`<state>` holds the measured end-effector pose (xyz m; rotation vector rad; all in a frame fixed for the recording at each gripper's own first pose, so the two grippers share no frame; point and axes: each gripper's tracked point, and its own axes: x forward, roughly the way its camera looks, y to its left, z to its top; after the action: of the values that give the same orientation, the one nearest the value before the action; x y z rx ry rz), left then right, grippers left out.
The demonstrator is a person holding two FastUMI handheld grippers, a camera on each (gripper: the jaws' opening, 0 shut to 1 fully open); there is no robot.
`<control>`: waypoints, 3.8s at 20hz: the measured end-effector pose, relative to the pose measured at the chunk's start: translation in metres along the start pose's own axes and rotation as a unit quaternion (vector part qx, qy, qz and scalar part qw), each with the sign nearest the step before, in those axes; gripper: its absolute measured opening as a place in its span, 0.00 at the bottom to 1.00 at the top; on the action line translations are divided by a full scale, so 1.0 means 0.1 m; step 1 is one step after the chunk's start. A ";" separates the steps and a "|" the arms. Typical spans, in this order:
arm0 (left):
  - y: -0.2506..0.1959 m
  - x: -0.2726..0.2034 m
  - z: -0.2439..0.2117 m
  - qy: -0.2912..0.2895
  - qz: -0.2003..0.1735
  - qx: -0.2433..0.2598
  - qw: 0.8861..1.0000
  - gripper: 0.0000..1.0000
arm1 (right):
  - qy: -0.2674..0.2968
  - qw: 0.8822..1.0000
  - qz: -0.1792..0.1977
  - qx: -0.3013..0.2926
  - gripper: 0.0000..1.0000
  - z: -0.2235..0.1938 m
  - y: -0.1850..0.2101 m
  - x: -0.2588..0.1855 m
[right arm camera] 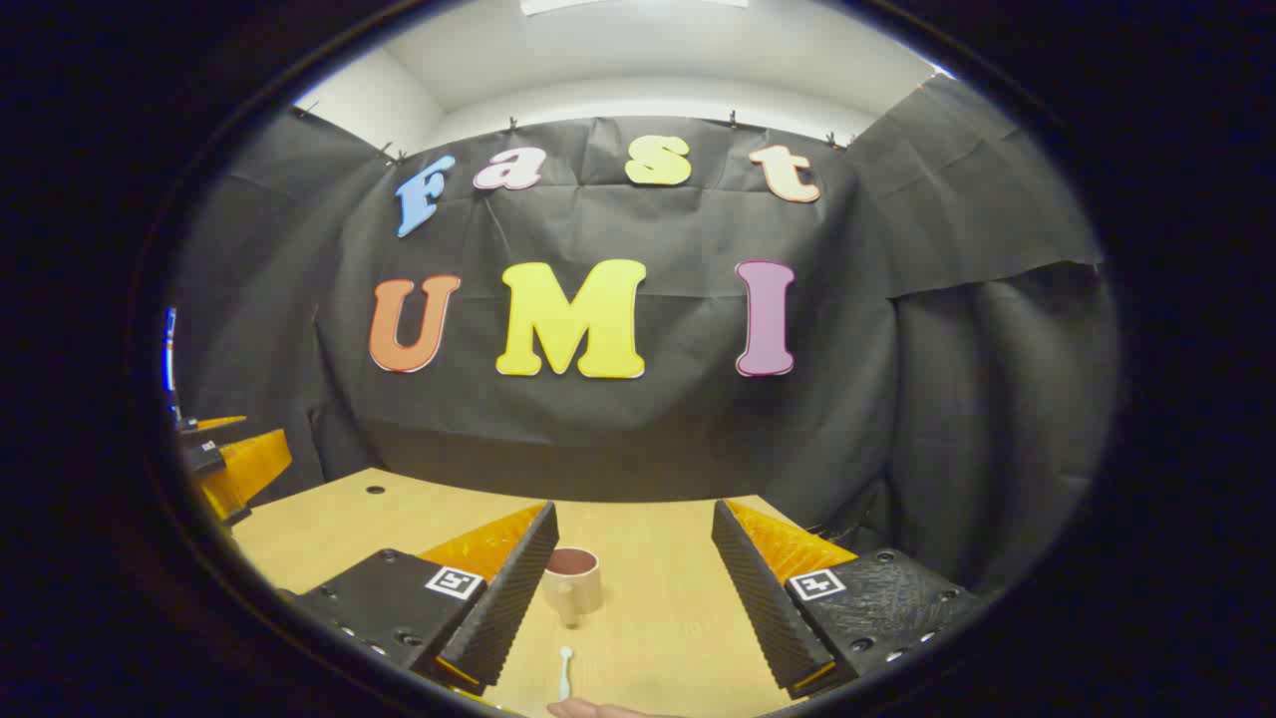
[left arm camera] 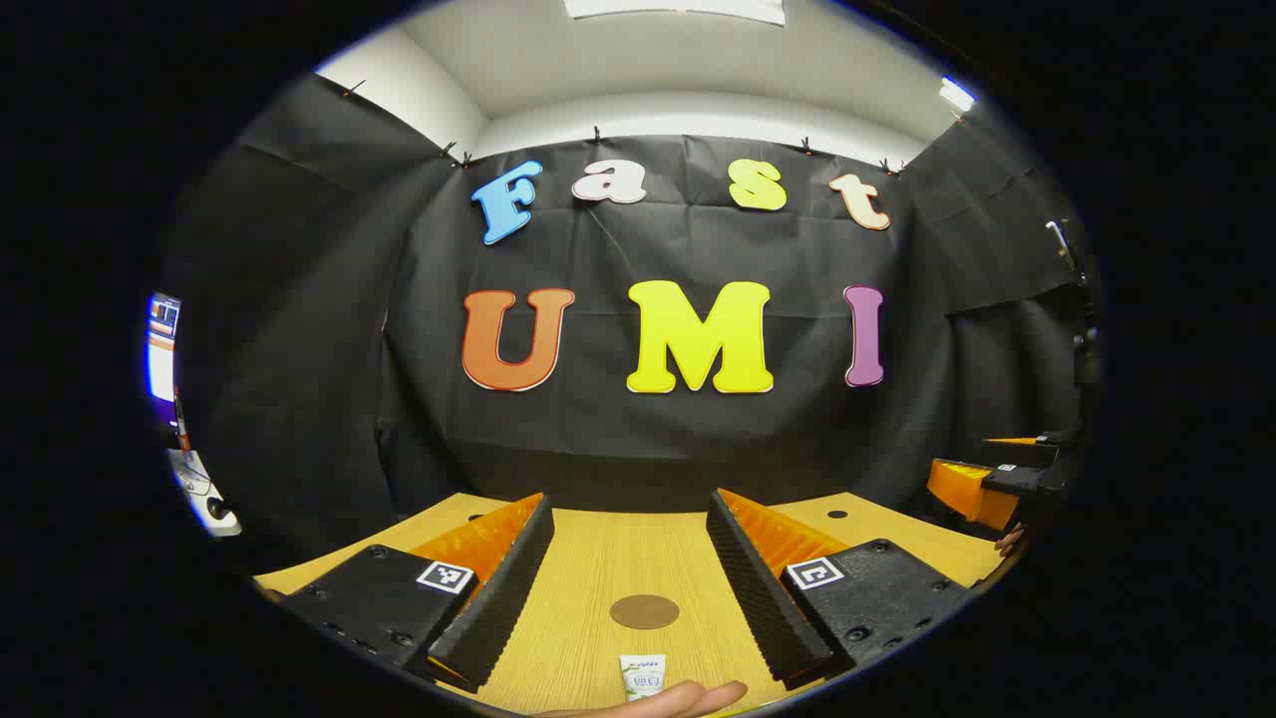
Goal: Put the toothbrush and toothpaste on the desktop into the cup, then pick up the cup and place it on the coaster on the desktop.
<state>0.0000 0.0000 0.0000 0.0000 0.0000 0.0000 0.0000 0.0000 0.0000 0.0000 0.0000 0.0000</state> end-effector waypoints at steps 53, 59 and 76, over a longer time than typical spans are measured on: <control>0.19 -0.11 -0.55 0.074 0.027 0.039 0.996 0.98 | 0.348 0.934 0.078 0.004 0.11 -2.75 0.61 0.08; 0.18 -0.22 -0.94 0.121 0.016 0.043 0.992 0.98 | 0.350 0.932 0.095 0.007 0.11 -2.75 0.66 0.10; 0.03 -0.41 -2.14 0.303 0.006 -0.005 0.953 0.99 | 0.208 0.970 0.126 -0.008 0.02 -1.87 0.64 -0.04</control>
<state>-0.0412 0.0027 -0.2143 -0.0095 0.6147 0.0115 -0.0045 0.0640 -0.1868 -0.0164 0.4212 0.2552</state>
